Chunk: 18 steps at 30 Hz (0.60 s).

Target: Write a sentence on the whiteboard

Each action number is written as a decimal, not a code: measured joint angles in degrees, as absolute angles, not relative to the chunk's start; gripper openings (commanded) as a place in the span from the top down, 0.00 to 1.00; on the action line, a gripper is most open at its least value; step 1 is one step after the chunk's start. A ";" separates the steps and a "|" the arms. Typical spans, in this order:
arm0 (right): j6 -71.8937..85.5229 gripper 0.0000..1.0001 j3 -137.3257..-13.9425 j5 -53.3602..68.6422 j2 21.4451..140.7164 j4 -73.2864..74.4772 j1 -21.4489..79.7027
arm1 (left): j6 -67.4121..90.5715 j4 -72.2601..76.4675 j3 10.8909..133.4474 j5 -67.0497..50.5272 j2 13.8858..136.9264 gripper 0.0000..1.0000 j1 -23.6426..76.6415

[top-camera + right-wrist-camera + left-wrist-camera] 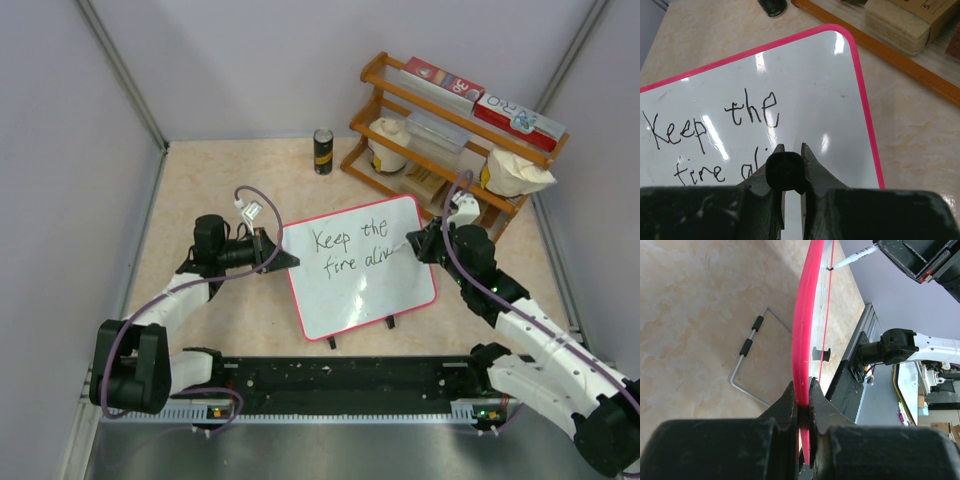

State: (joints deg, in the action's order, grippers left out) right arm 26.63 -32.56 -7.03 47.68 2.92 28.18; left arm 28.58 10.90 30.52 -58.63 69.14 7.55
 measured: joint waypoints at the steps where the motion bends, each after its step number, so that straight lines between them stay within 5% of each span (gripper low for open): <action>1: 26.59 1.00 -32.77 -7.09 47.77 2.98 28.18 | 28.58 10.90 30.52 -58.61 69.12 1.00 7.55; 18: 26.59 1.00 -33.10 -5.28 48.40 2.17 27.94 | 28.56 10.81 30.52 -58.63 69.10 1.00 7.53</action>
